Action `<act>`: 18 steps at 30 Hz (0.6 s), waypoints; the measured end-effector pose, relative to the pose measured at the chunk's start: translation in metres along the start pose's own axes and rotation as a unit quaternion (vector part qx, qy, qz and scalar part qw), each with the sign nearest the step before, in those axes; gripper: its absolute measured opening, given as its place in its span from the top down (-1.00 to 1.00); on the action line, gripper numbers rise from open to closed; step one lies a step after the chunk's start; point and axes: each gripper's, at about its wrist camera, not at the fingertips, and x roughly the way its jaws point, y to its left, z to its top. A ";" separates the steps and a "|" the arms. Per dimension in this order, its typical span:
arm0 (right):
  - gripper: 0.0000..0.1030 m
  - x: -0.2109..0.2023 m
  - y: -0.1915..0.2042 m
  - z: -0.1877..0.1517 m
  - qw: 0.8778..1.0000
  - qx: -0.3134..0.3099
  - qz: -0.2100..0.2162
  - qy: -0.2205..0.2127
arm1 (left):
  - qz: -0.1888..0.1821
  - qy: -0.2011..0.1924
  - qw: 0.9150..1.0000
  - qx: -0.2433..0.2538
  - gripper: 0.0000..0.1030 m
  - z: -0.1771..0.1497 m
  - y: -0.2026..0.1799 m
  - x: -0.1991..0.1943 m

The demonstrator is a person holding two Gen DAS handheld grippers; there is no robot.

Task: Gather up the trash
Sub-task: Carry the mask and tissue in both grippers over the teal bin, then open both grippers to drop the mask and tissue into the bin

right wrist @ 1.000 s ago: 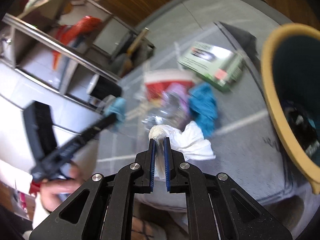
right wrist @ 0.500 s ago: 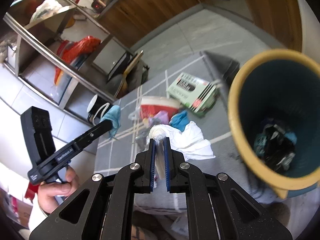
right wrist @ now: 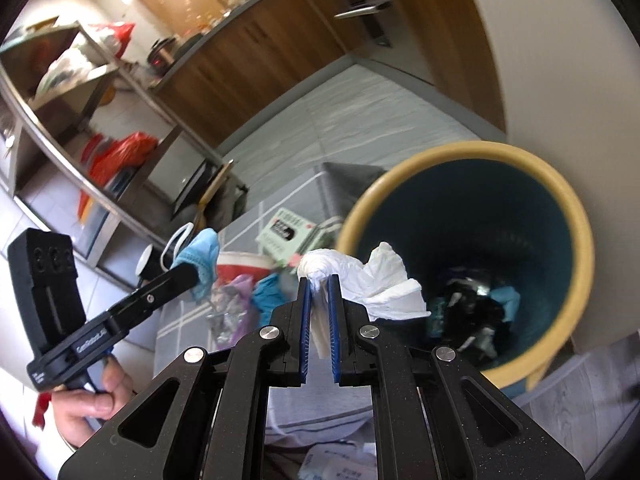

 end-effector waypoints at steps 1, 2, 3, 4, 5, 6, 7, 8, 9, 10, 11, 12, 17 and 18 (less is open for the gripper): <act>0.81 -0.002 -0.007 0.000 1.000 0.005 -0.003 -0.002 | -0.008 0.002 1.000 0.000 0.69 0.001 -0.004 0.004; 0.81 -0.004 -0.012 0.001 1.000 0.010 -0.005 -0.003 | -0.022 0.005 1.000 0.000 0.69 0.002 -0.011 0.010; 0.81 -0.006 -0.019 0.001 1.000 0.016 -0.007 -0.005 | -0.034 0.008 0.999 -0.001 0.69 0.003 -0.017 0.016; 0.81 -0.007 -0.024 0.001 1.000 0.019 -0.008 -0.006 | -0.045 0.011 0.999 -0.002 0.69 0.004 -0.021 0.021; 0.81 -0.008 -0.030 0.002 1.000 0.026 -0.008 -0.007 | -0.060 0.016 0.998 -0.004 0.69 0.005 -0.026 0.028; 0.81 -0.009 -0.033 0.002 0.999 0.031 -0.007 -0.009 | -0.071 0.020 0.997 -0.007 0.69 0.005 -0.031 0.035; 0.81 -0.011 -0.039 0.002 0.999 0.037 -0.008 -0.011 | -0.075 0.023 0.997 -0.007 0.69 0.005 -0.034 0.040; 0.81 -0.012 -0.043 0.002 0.999 0.042 -0.009 -0.013 | -0.079 0.028 0.996 -0.007 0.69 0.004 -0.038 0.046; 0.81 -0.013 -0.047 0.002 0.999 0.047 -0.010 -0.015 | -0.083 0.033 0.996 -0.007 0.69 0.004 -0.041 0.052; 0.81 -0.013 -0.050 0.002 0.999 0.051 -0.011 -0.015 | -0.085 0.036 0.996 -0.008 0.69 0.004 -0.043 0.056; 0.81 -0.014 -0.055 0.002 0.998 0.056 -0.012 -0.016 | -0.088 0.041 0.995 -0.010 0.69 0.004 -0.046 0.061; 0.81 -0.014 -0.057 0.001 0.998 0.060 -0.014 -0.016 | -0.091 0.045 0.995 -0.013 0.69 0.004 -0.046 0.066; 0.81 -0.012 -0.071 -0.002 0.997 0.073 -0.031 -0.008 | -0.101 0.065 0.992 -0.027 0.68 0.000 -0.048 0.092; 0.81 -0.012 -0.073 -0.003 0.997 0.075 -0.036 -0.005 | -0.105 0.069 0.992 -0.030 0.68 -0.001 -0.047 0.096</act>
